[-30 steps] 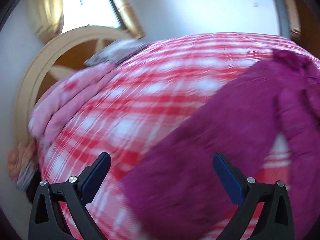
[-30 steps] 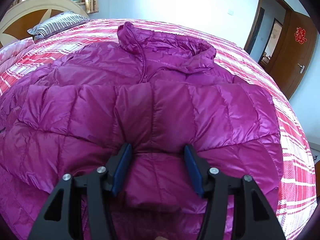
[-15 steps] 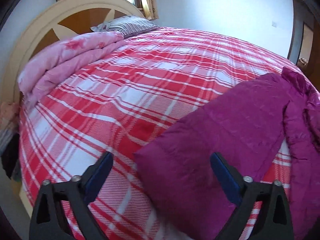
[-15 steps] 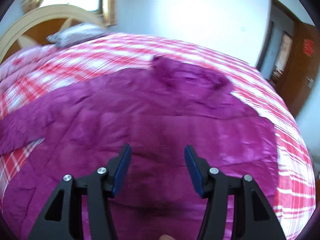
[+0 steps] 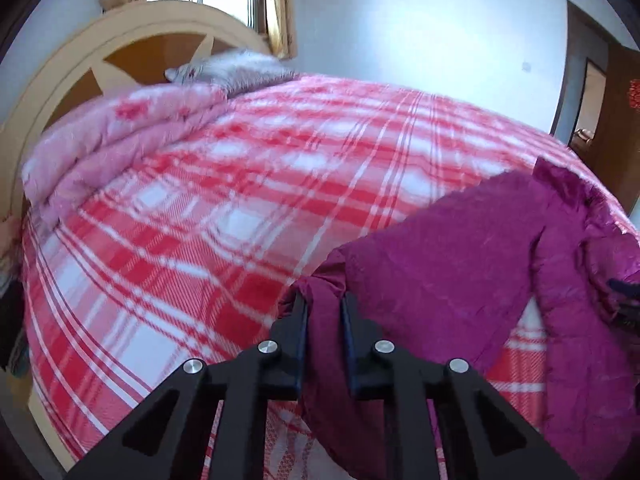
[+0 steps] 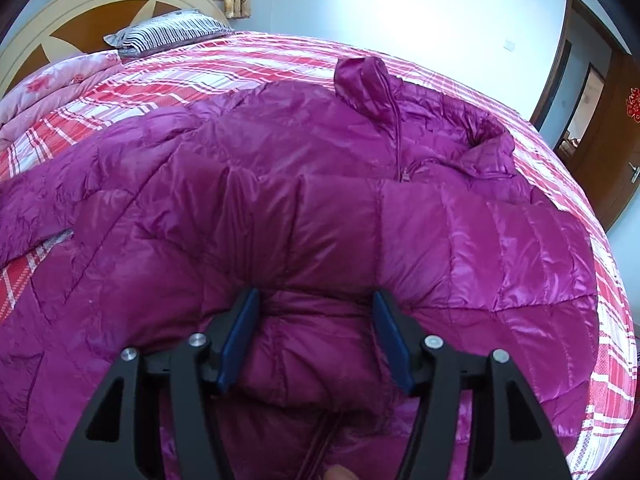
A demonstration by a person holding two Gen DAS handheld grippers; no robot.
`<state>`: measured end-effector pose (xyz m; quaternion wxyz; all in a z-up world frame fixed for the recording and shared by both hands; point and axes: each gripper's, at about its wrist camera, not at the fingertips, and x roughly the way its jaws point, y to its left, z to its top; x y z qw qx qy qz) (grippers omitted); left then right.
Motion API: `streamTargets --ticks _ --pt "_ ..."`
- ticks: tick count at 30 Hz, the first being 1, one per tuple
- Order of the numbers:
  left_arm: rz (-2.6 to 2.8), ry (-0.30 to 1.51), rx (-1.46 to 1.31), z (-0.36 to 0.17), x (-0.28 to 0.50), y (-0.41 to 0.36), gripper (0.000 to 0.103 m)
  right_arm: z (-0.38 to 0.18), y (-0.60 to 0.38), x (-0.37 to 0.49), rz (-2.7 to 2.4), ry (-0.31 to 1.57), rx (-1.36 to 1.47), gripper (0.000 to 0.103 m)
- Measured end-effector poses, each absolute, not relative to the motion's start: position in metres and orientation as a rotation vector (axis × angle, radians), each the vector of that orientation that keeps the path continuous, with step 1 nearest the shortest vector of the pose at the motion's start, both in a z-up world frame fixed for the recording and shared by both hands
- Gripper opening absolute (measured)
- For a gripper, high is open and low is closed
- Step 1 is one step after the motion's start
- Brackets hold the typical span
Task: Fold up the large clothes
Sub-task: 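Grasp the other jacket sleeve with the left tool, then fold the held sleeve across the jacket body with the left tool and release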
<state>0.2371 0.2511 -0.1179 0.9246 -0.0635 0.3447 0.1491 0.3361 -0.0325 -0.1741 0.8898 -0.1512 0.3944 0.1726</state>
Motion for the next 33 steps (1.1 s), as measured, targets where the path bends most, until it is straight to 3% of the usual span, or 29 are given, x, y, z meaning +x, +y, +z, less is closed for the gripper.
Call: streamTargets --ticks 19,33 --pt "0.184 0.527 -0.059 0.003 0.271 0.205 0.011 -0.174 -0.033 0.338 0.341 0.815 -0.314 0.068" --pt "-0.152 0.372 0.057 0.090 0.302 0.036 0.010 -0.125 -0.103 0.321 0.309 0.737 -0.141 0.077"
